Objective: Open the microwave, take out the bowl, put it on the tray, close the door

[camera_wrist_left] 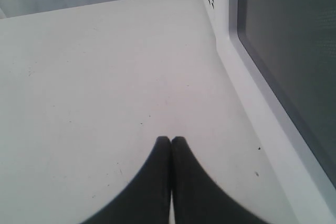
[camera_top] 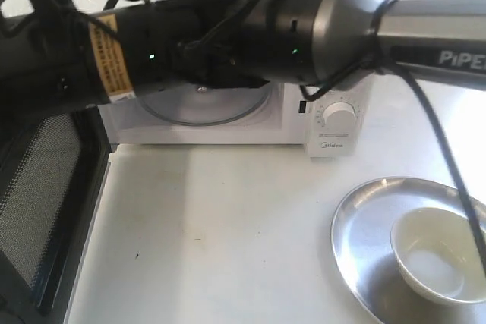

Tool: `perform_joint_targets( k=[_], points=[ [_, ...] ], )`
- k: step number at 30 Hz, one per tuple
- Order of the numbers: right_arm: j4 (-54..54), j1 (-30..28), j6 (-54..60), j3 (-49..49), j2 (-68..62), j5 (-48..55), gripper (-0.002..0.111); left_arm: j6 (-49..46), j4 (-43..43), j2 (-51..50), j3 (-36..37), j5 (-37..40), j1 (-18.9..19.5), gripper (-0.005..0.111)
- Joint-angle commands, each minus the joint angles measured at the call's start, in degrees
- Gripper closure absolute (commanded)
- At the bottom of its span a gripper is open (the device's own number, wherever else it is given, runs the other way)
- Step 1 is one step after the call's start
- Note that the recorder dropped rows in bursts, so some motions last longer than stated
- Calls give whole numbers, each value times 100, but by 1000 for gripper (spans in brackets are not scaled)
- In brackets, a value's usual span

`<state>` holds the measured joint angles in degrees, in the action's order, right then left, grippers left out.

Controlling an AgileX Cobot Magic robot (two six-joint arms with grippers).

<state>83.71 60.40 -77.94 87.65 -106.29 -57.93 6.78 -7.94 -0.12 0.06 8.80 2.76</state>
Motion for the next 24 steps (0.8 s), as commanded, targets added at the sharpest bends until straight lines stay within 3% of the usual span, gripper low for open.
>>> perform_joint_targets(
  k=[1, 6, 13, 24],
  points=[
    [5, 318, 34, 396, -242, 272, 108, 37, 21, 12, -6, -19, -5, 107],
    [1624, 1096, -239, 430, -251, 2783, 108, 37, 21, 12, -6, -19, -5, 107],
    [1624, 1159, -476, 430, -192, 3433, 108, 37, 21, 12, -6, -19, -5, 107],
    [1380, 1172, 131, 487, -326, 4909, 108, 37, 21, 12, -6, -19, -5, 107]
  ],
)
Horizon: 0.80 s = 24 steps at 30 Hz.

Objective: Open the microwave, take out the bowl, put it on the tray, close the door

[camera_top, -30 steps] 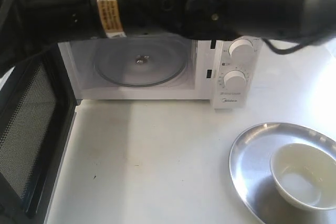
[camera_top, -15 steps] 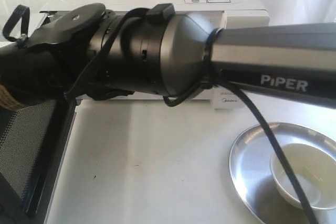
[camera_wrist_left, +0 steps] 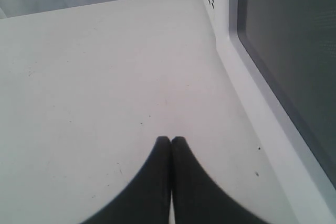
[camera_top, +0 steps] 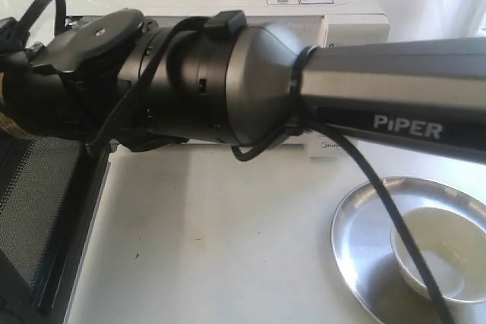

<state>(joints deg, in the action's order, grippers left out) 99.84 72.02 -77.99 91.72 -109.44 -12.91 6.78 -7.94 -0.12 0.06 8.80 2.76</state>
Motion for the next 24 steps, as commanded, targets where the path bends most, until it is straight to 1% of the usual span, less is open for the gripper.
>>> perform_joint_targets(
  k=[1, 4, 6, 9, 12, 16, 19, 22, 24],
  points=[
    [-245, 10, 136, 132, -11, 393, 108, 37, 21, 12, -6, -19, -5, 107],
    [-236, 60, 207, 306, -11, 363, 108, 37, 21, 12, -6, -19, -5, 107],
    [-236, 135, 633, 352, -11, 431, 108, 37, 21, 12, -6, -19, -5, 107],
    [-236, 294, 1030, 352, -62, 936, 108, 37, 21, 12, -6, -19, -5, 107],
    [-236, 454, 1187, 365, -199, 1442, 108, 37, 21, 12, -6, -19, -5, 107],
    [-221, 562, 1290, 405, -415, 1465, 108, 37, 21, 12, -6, -19, -5, 107],
    [-211, 589, 1704, 431, -493, 1559, 108, 37, 21, 12, -6, -19, -5, 107],
    [-198, 618, 2417, 418, -493, 2131, 108, 37, 21, 12, -6, -19, -5, 107],
    [-198, 618, 2671, 418, -454, 2722, 108, 37, 21, 12, -6, -19, -5, 107]
  ],
)
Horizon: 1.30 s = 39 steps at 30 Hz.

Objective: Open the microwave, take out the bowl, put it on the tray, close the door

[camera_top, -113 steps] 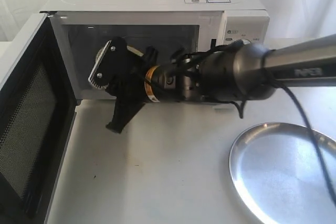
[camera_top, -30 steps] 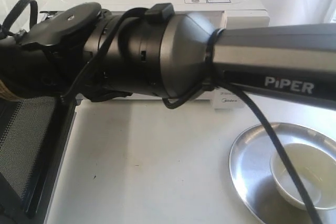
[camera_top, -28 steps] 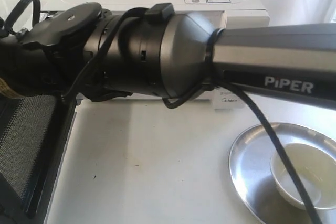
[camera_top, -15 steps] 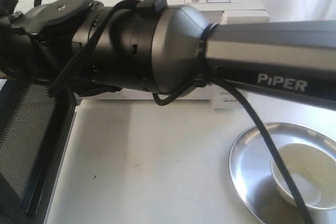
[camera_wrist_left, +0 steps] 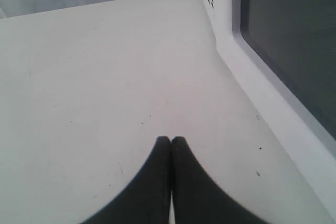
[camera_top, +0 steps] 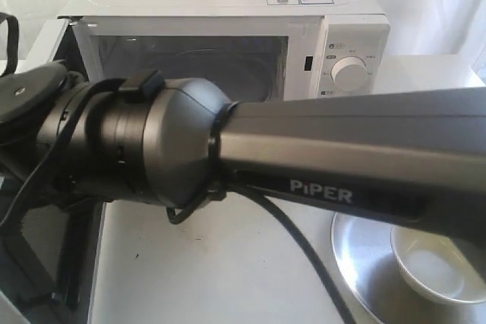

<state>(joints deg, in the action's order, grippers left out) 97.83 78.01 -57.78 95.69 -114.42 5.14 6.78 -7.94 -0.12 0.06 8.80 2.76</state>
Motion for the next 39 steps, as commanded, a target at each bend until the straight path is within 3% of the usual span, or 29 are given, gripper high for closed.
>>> perform_joint_targets(
  k=[1, 7, 12, 14, 19, 21, 24, 26, 32, 39],
  points=[
    [4, 18, 759, 21, 68, 1224, 108, 37, 21, 12, -6, -19, -5, 107],
    [-893, -39, 3116, 21, 70, 4494, 108, 37, 21, 12, -6, -19, -5, 107],
    [-668, -185, 2684, 21, 70, 6482, 108, 37, 21, 12, -6, -19, -5, 107],
    [-447, -198, 2100, 21, 111, 6482, 108, 37, 21, 12, -6, -19, -5, 107],
    [-1339, -94, 1876, 21, 621, 6482, 108, 37, 21, 12, -6, -19, -5, 107],
    [-2307, -95, 2228, 21, 869, 6307, 108, 37, 21, 12, -6, -19, -5, 107],
    [-4920, -183, 3607, 21, 1105, 5895, 108, 37, 21, 12, -6, -19, -5, 107],
    [-5558, -314, 4212, -22, 1105, 5895, 108, 37, 21, 12, -6, -19, -5, 107],
    [-5208, -1180, 4063, -358, 556, 5847, 108, 37, 21, 12, -6, -19, -5, 107],
    [-2812, -2182, 2592, -399, -184, 5552, 108, 37, 21, 12, -6, -19, -5, 107]
  ],
)
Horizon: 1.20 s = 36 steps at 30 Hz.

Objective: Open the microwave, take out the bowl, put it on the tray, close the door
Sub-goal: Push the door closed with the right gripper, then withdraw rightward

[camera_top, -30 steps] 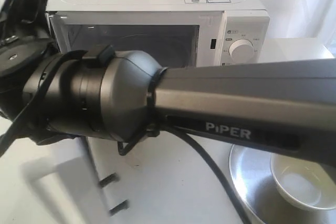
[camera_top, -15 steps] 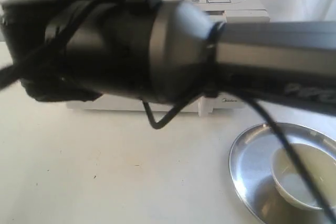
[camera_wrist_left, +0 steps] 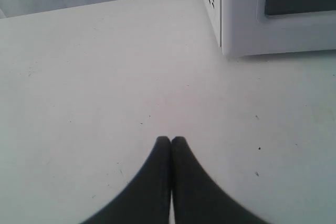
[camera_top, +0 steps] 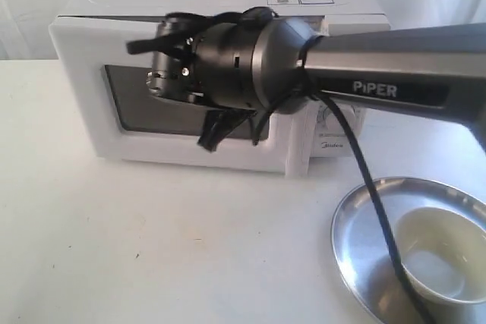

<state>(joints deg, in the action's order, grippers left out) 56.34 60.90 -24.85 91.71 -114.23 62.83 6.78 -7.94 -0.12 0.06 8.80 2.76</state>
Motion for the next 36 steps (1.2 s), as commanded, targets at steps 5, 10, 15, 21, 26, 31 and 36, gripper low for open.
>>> perform_joint_targets(
  k=[5, 10, 15, 21, 26, 31, 36],
  points=[
    [970, -516, -648, 13, -154, -198, 108, 37, 21, 12, -6, -19, -5, 107],
    [-679, 120, -119, -401, 687, -1470, 108, 37, 21, 12, -6, -19, -5, 107],
    [-1172, 1011, -108, -1480, 2120, -3617, 108, 37, 21, 12, -6, -19, -5, 107],
    [-1136, 1622, -87, -2719, 3900, -4517, 108, 37, 21, 12, -6, -19, -5, 107],
    [-1156, 1622, -202, -3647, 5195, -5082, 108, 37, 21, 12, -6, -19, -5, 107],
    [-1185, 1622, -891, -4438, 5968, -5118, 108, 37, 21, 12, -6, -19, -5, 107],
    [-1319, 1622, -1924, -4818, 6166, -5036, 108, 37, 21, 12, -6, -19, -5, 107]
  ],
)
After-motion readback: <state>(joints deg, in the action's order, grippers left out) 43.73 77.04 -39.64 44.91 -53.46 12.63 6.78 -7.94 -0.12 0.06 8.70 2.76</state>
